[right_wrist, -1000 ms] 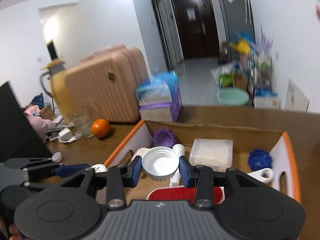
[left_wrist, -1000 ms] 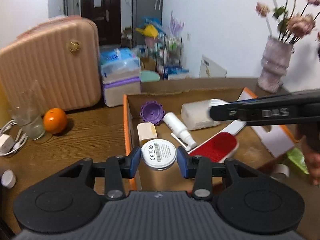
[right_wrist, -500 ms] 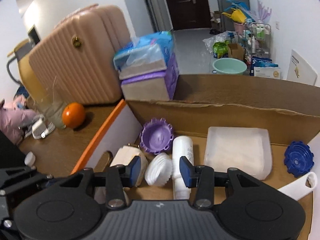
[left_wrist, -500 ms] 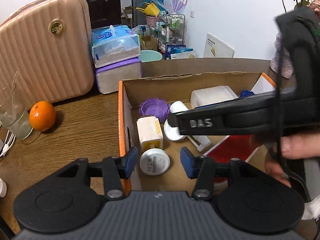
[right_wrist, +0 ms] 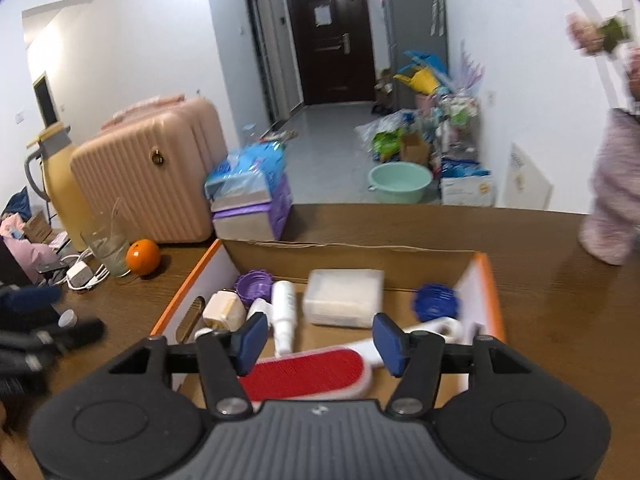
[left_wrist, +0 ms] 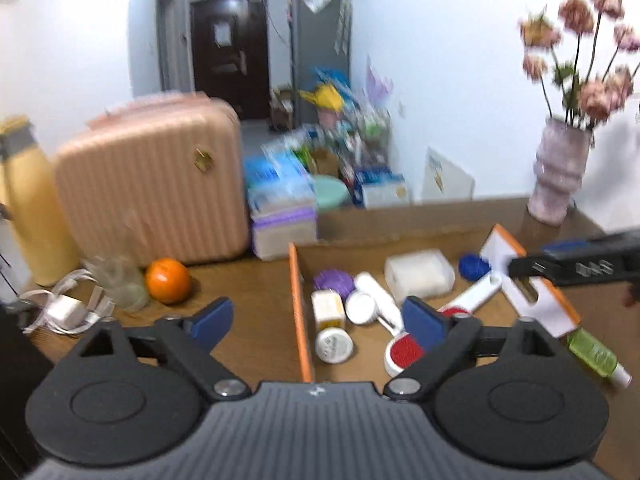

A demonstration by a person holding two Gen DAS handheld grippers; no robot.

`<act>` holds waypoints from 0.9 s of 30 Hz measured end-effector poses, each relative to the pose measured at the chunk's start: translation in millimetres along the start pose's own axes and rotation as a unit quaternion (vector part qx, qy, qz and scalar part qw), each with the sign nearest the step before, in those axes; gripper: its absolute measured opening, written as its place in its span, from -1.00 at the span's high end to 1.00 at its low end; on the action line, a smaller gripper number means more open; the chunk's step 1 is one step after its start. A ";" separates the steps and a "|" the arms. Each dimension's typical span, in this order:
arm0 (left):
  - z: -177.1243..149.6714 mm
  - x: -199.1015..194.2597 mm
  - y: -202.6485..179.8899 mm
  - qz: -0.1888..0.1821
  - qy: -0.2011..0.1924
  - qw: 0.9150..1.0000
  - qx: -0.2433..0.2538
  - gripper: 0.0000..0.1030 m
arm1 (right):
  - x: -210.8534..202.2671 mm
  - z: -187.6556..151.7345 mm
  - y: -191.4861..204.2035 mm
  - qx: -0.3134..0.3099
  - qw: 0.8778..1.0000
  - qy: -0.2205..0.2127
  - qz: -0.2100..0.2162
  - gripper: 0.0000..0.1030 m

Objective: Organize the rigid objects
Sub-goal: 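Open both tools over the box and withdraw them toward the table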

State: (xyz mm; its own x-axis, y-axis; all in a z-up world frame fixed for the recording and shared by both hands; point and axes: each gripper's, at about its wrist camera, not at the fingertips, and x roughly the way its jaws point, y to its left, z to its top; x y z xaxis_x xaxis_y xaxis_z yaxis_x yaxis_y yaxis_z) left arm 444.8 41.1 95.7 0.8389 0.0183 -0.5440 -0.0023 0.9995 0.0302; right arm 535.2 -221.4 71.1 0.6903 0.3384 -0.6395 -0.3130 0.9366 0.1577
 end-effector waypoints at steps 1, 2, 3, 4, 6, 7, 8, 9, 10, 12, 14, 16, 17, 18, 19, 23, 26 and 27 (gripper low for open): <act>-0.6 -10.3 0.1 0.006 -0.015 1.000 -0.003 -1.00 | -14.9 -4.9 -3.1 0.003 1.000 -0.009 -0.006 -0.31; -3.6 -23.0 -0.1 0.016 -0.033 0.999 -0.002 -1.00 | -27.6 -9.7 -5.9 0.003 1.000 -0.016 -0.012 -0.37; -7.8 -32.4 -2.1 0.023 -0.044 0.999 0.002 -1.00 | -40.9 -16.3 -8.7 0.004 1.000 -0.025 -0.017 -0.37; -10.7 -39.5 -3.1 0.025 -0.052 0.998 0.008 -1.00 | -52.4 -22.1 -11.2 0.006 0.999 -0.034 -0.021 -0.37; -24.9 -59.0 -9.3 0.027 -0.092 0.995 0.028 -1.00 | -75.7 -34.6 -15.3 0.009 0.998 -0.057 -0.029 -0.39; -33.5 -68.4 -12.3 0.035 -0.119 0.991 0.040 -1.00 | -88.4 -42.7 -15.8 0.006 0.996 -0.078 -0.037 -0.48; -43.5 -77.3 -15.1 0.045 -0.149 0.987 0.046 -1.00 | -98.7 -51.2 -14.8 0.000 0.994 -0.100 -0.046 -0.65; -53.7 -86.1 -16.7 0.051 -0.176 0.982 0.045 -1.00 | -110.2 -61.7 -12.9 -0.009 0.990 -0.128 -0.058 -0.72; -61.4 -91.8 -16.8 0.053 -0.192 0.979 0.039 -1.00 | -120.0 -72.4 -10.5 -0.019 0.986 -0.152 -0.070 -0.75; -74.8 -101.9 -15.0 0.050 -0.204 0.978 0.014 -1.00 | -133.9 -89.7 -6.4 -0.035 0.980 -0.176 -0.081 -0.75; -86.8 -112.5 -14.0 0.042 -0.206 0.978 -0.006 -1.00 | -146.8 -105.3 -3.9 -0.043 0.978 -0.188 -0.086 -0.75; -100.5 -125.1 -13.0 0.044 -0.209 0.977 -0.018 -1.00 | -160.7 -123.5 -2.3 -0.041 0.974 -0.206 -0.084 -0.75; -108.1 -132.3 -12.6 0.046 -0.208 0.977 -0.018 -1.00 | -167.1 -133.8 -2.0 -0.037 0.974 -0.210 -0.083 -0.75; -117.5 -140.5 -12.3 0.047 -0.209 0.977 -0.019 -1.00 | -173.7 -145.9 -1.0 -0.034 0.974 -0.210 -0.082 -0.75; -127.3 -148.2 -10.7 0.044 -0.208 0.977 -0.019 -1.00 | -179.6 -157.5 1.3 -0.033 0.974 -0.206 -0.085 -0.76; -185.8 -184.4 -6.1 -0.007 -0.211 0.976 -0.048 -1.00 | -210.8 -227.6 24.2 -0.062 0.967 -0.223 -0.108 -0.84; -225.0 -206.1 -13.6 -0.021 -0.196 0.980 -0.039 -1.00 | -225.4 -284.6 46.4 -0.105 0.959 -0.237 -0.115 -0.93; -235.6 -212.7 -19.3 -0.002 -0.197 0.980 -0.026 -1.00 | -229.2 -302.9 51.2 -0.108 0.958 -0.237 -0.118 -0.93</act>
State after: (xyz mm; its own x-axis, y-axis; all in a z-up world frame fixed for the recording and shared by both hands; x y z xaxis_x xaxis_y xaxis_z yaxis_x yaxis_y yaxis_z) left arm 138.2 23.5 13.2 0.9841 0.0132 -0.1773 -0.0172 0.9996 -0.0209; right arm 163.3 -278.7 -2.2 0.9613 0.1705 -0.2166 -0.2036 0.9688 -0.1411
